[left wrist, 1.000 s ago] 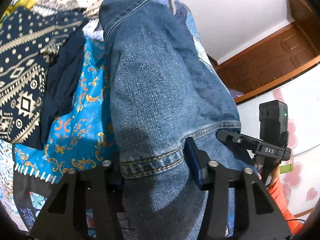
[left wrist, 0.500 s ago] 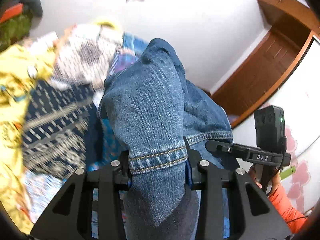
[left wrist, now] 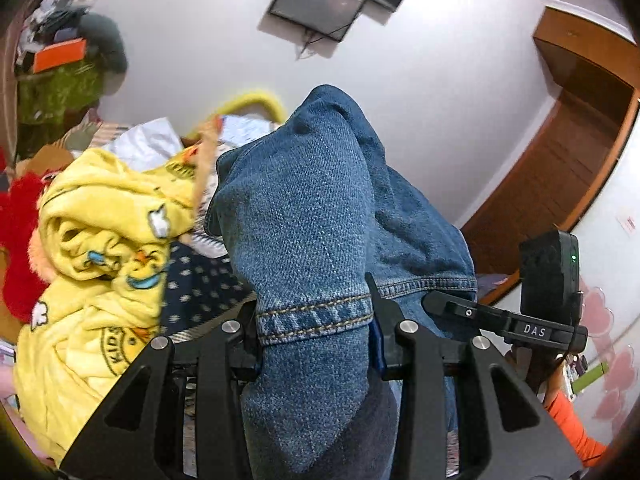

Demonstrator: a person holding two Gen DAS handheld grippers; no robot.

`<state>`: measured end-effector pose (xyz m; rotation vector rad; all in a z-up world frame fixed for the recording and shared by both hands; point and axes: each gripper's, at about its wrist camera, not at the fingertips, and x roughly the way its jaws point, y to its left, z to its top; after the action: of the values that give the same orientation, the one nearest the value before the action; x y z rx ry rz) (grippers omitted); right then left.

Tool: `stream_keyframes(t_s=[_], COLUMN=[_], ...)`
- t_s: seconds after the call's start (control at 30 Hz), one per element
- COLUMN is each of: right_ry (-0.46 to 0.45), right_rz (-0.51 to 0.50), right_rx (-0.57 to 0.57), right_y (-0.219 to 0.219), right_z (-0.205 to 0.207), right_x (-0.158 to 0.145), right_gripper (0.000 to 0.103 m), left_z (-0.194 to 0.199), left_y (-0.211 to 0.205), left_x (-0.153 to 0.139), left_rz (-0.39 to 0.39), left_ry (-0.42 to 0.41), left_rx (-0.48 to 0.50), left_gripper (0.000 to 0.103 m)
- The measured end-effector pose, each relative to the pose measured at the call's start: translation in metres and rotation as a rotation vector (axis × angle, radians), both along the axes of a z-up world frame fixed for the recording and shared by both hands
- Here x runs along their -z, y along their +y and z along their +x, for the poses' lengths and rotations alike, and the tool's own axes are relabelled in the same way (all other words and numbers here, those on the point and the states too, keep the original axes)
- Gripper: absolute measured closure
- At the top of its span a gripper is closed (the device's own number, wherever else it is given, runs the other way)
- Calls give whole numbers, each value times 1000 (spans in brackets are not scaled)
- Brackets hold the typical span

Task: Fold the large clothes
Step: 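Grasp the folded jacket bundle with both grippers and lift it, then lower the bundle beside the yellow blanket and open both grippers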

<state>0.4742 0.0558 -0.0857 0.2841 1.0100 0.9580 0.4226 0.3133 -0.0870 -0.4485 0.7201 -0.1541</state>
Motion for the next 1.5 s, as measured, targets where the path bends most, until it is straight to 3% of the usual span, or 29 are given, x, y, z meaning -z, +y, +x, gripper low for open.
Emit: stream_keyframes(t_s=[0.17,0.4,0.47,0.63,0.77,0.9,0.97,1.1,1.27,1.37,1.5], right_ry=[71,168,182,111,20,-14,-7,-21,11,34,-2], right_rz=[-25,-118,-136,-187,-277,-314,-333,-368,-377,-381,-339], right_rx=[1,25,26,-19,-12,-6,-5,-1,32,46,63], right_y=[32,53,53,53,53,48,44,33,7,-8,-24], right_z=[16,39,45,34,17,5,-1,-16,-34,-46,-66], right_x=[54,138,154,142,130,129,132,132,125,117,83], right_gripper=[70,70,70,65,60,52,45,37,37,37,37], left_z=[22,48,51,42,30,10,-3,-25,-56,-70,-91], left_y=[29,35,38,38,20,0,-8,-21,-36,-40,-50], left_x=[56,135,151,154,141,132,130,138,145,134,99], left_rz=[-20,-10,4,57,205,368,409,453,484,471,484], left_ry=[93,234,246,224,229,229,231,273,331,343,282], left_rx=[-22,-30,-46,-67,-78,-63,-43,-19,-8,-28,-62], left_gripper=[66,65,57,44,41,35,20,14,13,13,13])
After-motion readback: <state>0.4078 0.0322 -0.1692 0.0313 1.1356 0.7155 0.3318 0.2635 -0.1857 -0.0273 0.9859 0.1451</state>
